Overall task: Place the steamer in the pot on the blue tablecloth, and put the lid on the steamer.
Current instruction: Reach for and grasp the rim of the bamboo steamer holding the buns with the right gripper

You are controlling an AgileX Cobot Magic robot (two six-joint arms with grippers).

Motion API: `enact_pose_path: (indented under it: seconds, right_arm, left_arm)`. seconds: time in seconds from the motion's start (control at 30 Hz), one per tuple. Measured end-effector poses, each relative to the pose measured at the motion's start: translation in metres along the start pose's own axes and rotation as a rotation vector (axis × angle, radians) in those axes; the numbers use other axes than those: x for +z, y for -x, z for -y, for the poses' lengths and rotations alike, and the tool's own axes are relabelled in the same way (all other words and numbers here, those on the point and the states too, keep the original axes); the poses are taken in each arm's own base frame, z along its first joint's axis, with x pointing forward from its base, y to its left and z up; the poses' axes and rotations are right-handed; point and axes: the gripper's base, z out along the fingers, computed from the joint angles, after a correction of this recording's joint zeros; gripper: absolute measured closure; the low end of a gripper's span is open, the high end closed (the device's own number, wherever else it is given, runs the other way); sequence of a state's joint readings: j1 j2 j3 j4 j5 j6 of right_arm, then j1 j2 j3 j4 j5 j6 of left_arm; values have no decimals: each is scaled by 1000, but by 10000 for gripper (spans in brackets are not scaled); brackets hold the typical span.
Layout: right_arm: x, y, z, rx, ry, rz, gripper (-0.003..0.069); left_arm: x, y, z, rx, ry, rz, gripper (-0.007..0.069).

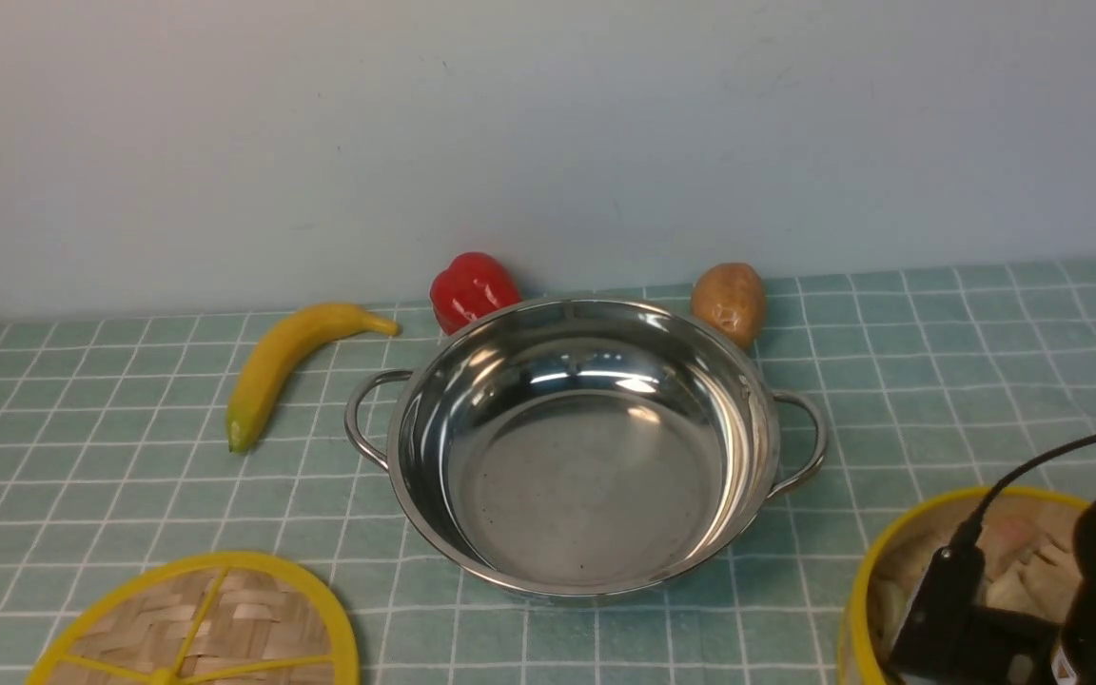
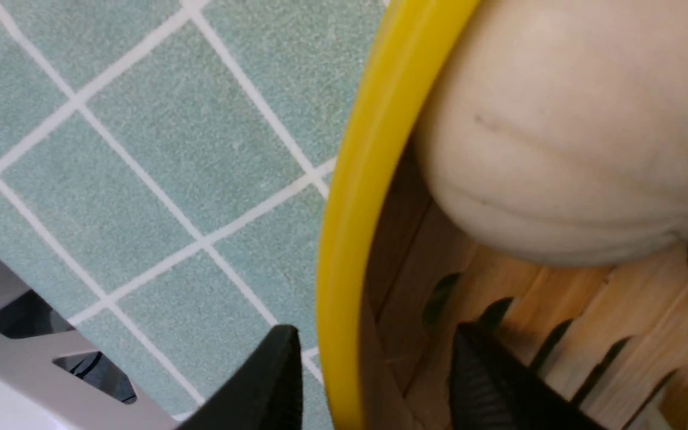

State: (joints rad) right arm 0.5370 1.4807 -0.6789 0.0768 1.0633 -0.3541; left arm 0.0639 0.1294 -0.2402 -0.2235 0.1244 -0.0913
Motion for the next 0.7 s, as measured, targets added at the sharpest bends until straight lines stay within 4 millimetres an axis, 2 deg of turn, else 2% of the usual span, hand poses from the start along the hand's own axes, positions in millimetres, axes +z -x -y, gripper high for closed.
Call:
enact_pose_path:
  seconds: [0.03,0.13,0.2,0.53,0.6,0.7]
  right_arm:
    - [0,0,0,0,0,0,342]
    - [-2,-1,-1,18,5,13,530]
    - [-4,1,-1,5,-5,35,587]
    - [-7,-2,2,60,-43,30,599]
    - [-13,-5,2,79,-61,39,599]
    - [-37,-11,1,104,-90,61,584]
  left_arm:
    - [0,0,0,0,0,0,382]
    - [0,0,0,0,0,0,382]
    - [0,0,0,1,0,0,382]
    - [0,0,0,4,0,0,382]
    - [0,0,0,4,0,0,382]
    - [0,0,0,4,0,0,382]
